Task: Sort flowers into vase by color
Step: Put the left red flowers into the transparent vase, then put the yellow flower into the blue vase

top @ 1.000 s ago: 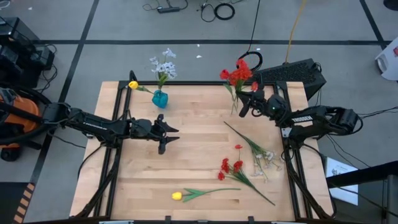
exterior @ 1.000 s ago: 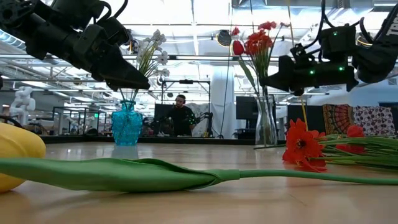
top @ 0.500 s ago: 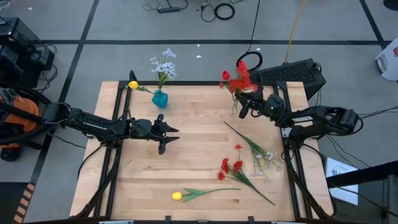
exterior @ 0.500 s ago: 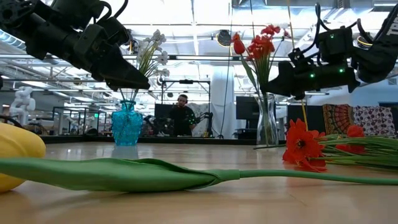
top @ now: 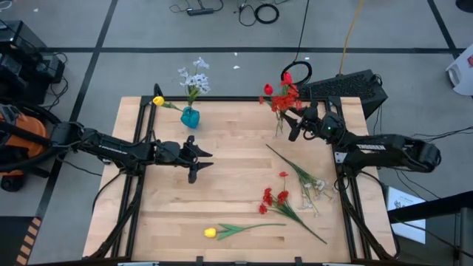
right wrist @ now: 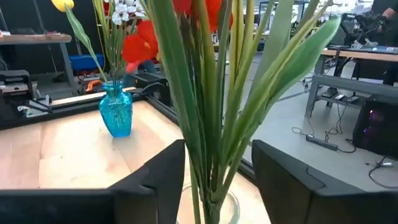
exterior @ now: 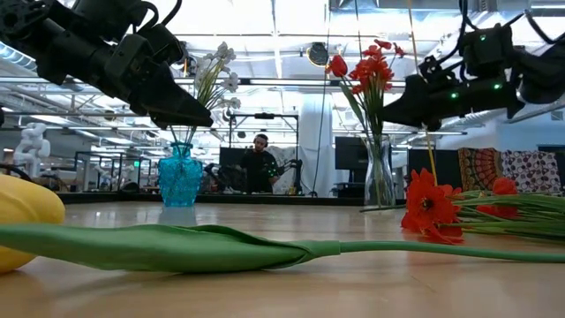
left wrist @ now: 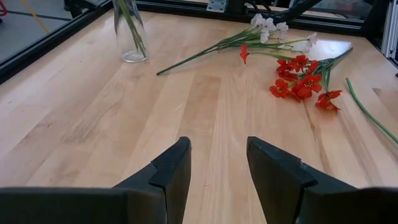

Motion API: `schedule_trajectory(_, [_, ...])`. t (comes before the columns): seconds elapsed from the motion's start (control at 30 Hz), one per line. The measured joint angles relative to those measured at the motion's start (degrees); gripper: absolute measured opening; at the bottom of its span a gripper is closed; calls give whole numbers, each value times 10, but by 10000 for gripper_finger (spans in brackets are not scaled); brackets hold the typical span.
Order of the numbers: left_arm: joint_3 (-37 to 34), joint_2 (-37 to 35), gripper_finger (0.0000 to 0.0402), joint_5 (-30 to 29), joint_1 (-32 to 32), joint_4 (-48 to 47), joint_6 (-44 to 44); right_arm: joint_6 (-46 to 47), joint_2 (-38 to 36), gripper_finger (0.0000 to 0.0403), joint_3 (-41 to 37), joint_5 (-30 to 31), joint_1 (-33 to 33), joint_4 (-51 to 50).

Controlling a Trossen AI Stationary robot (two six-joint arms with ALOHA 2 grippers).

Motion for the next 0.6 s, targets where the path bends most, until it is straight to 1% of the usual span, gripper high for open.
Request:
schedule_trajectory(0.13, [0, 0, 162, 0, 0, 0, 0, -23, -59, 185, 0, 0, 0, -52])
schedule_trajectory(0.33, [0, 0, 162, 0, 0, 0, 0, -38, -151, 187, 0, 1, 1, -95])
schedule_trajectory(0.47, [0, 0, 162, 0, 0, 0, 0, -38, -203, 187, 0, 21, 1, -143])
schedule_trajectory(0.6, [0, 0, 162, 0, 0, 0, 0, -38, -247, 184, 2, 36, 1, -214])
